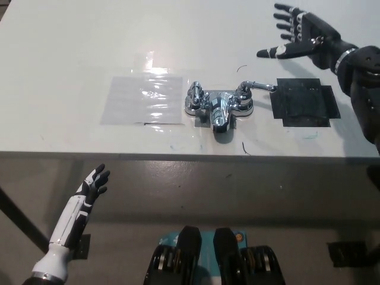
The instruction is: The faucet is at the center of the desk and the robot turn off the faucet by turning the right faucet handle using the right hand
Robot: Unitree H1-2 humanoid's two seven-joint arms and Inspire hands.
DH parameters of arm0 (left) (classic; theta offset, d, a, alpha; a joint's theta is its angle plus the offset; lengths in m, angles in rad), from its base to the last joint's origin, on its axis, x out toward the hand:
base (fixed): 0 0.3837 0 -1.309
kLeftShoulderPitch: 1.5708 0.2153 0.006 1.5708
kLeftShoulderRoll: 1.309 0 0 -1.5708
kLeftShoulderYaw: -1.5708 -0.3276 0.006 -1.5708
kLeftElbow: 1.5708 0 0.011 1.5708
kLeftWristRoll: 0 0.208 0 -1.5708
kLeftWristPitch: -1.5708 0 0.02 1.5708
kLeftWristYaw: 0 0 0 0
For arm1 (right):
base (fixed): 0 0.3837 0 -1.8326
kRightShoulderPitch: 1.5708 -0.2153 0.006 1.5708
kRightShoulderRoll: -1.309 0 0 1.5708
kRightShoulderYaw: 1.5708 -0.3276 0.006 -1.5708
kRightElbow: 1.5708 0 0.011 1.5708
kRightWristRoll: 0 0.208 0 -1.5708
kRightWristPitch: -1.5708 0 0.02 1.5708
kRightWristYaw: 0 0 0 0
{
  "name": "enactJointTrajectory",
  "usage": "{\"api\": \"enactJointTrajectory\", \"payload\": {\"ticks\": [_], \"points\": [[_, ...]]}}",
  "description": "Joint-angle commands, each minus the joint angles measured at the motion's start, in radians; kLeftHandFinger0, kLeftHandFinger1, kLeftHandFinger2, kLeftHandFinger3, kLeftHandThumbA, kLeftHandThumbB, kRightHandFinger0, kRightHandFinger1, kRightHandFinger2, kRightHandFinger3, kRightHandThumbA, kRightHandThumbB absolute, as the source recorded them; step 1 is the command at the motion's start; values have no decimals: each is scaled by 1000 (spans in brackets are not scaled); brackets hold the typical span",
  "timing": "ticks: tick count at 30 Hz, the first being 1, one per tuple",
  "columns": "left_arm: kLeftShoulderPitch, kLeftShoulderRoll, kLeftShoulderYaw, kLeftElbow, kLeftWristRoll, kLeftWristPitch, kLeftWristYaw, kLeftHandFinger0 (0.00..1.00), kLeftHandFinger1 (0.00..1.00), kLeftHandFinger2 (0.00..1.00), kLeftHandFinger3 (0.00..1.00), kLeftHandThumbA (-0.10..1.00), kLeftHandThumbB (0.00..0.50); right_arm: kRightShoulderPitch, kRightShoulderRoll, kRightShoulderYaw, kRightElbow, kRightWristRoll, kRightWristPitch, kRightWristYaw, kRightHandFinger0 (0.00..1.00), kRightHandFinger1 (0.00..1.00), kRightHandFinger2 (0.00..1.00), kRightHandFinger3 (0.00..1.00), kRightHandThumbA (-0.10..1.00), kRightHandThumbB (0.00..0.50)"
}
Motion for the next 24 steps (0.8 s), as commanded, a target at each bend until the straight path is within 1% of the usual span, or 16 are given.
{"api": "enactJointTrajectory", "payload": {"ticks": [1, 4, 7, 8, 13, 14, 15, 17, 19, 20, 24], "points": [[-5, 14, -4, -19, -7, -34, -20, 1000, 1000, 1000, 1000, 1000, 437, -74, 5, -11, 27, -18, -56, 19, 1000, 1000, 1000, 1000, 1000, 439], [-4, 14, -6, -16, -3, -40, -20, 1000, 1000, 1000, 1000, 1000, 431, -66, 14, -10, 33, -23, -69, 25, 1000, 1000, 1000, 1000, 1000, 407], [-5, 14, -7, -16, -4, -37, -22, 1000, 1000, 1000, 1000, 1000, 436, -65, 22, -16, 55, -23, -86, 31, 1000, 1000, 1000, 1000, 1000, 405], [-5, 13, -7, -13, -2, -44, -20, 1000, 1000, 1000, 1000, 1000, 429, -62, 28, -19, 60, -21, -85, 33, 1000, 1000, 1000, 1000, 1000, 396], [-4, 12, -6, -20, -4, -33, -18, 1000, 1000, 1000, 1000, 1000, 437, -57, 51, -23, 79, -24, -86, 41, 1000, 1000, 1000, 1000, 1000, 415], [-6, 13, -6, -19, -1, -33, -18, 1000, 1000, 1000, 1000, 1000, 438, -58, 56, -25, 86, -25, -85, 38, 1000, 1000, 1000, 1000, 1000, 434], [-7, 14, -6, -17, 1, -34, -18, 1000, 1000, 1000, 1000, 1000, 439, -57, 58, -25, 90, -27, -85, 35, 1000, 1000, 1000, 1000, 1000, 436], [-7, 16, -7, -20, 2, -31, -20, 1000, 1000, 1000, 1000, 1000, 441, -54, 65, -30, 96, -24, -87, 41, 1000, 1000, 1000, 1000, 1000, 438], [-7, 15, -8, -20, 6, -31, -19, 1000, 1000, 1000, 1000, 1000, 438, -51, 72, -38, 104, -18, -85, 45, 1000, 1000, 1000, 1000, 1000, 429], [-7, 15, -9, -18, 1, -35, -21, 1000, 1000, 1000, 1000, 1000, 430, -51, 75, -38, 105, -19, -79, 46, 1000, 1000, 1000, 1000, 1000, 429], [-6, 15, -7, -13, -2, -41, -20, 1000, 1000, 1000, 1000, 1000, 436, -46, 84, -31, 118, -32, -89, 46, 1000, 1000, 1000, 1000, 1000, 434]]}}
